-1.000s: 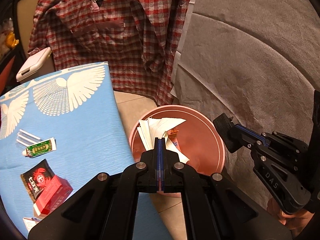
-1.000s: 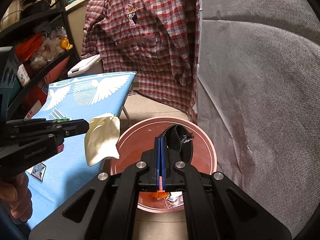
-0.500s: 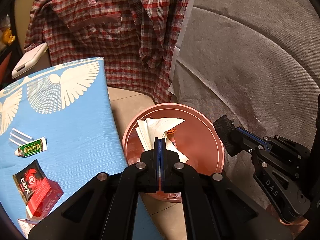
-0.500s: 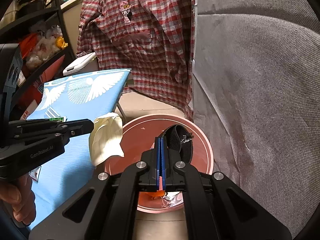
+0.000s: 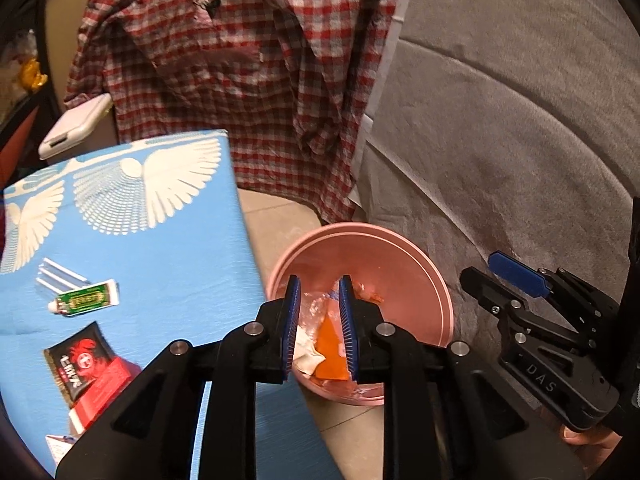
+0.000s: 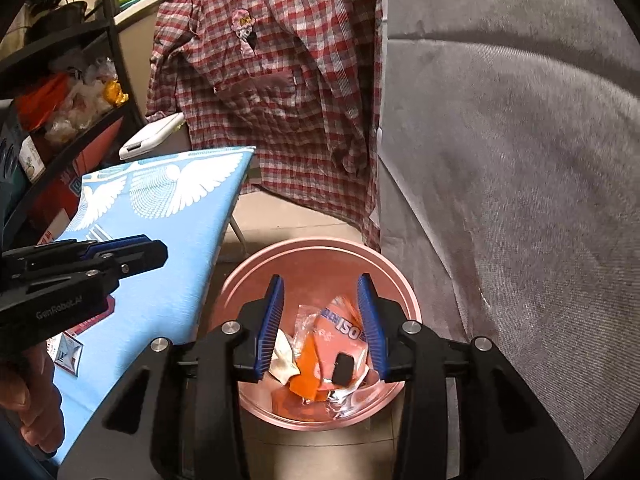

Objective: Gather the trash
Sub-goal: 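Open both tools to drop the tissue and black band into the bucket, then move both open tools back over the board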

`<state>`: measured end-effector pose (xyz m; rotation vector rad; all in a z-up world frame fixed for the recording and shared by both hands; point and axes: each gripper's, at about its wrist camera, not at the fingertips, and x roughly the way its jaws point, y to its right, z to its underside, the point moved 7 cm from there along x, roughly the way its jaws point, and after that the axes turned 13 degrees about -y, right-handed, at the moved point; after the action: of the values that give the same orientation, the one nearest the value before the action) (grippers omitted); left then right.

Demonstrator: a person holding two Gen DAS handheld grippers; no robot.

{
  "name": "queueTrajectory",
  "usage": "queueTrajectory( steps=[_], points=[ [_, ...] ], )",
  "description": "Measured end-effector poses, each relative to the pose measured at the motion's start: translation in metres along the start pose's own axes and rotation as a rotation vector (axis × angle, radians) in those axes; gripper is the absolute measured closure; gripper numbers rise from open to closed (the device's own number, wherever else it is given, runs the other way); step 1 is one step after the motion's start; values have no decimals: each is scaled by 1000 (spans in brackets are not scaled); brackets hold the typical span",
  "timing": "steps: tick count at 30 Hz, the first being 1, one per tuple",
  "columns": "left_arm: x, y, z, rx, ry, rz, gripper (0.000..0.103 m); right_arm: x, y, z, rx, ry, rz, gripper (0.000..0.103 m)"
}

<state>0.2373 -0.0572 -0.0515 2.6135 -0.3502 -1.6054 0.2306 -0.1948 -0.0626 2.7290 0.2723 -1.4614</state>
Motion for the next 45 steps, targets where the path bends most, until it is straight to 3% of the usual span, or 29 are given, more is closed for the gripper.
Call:
queueTrajectory(
  steps=[14,20,25,33,40,45],
  points=[
    [-87,-68,14,-40,168,-65,83,-40,-61,-6,-38,90,-46,64],
    [-125,-131,39,-58,193,-104,83,-46,-98,-3,-105,101,-80,64],
    [-145,-193,61,-128,198,-149,83,-41,-122,-3,-122,84,-139,77],
    [-155,-255,77,-226,192,-188,83,-17,-185,8,-171,-9,-256,77],
    [-139,-275,78,-227,158,-195,83,13,-241,20,-309,-58,-237,77],
    [-136,-297,77,-257,162,-202,83,26,-270,22,-403,-44,-209,76]
  ],
)
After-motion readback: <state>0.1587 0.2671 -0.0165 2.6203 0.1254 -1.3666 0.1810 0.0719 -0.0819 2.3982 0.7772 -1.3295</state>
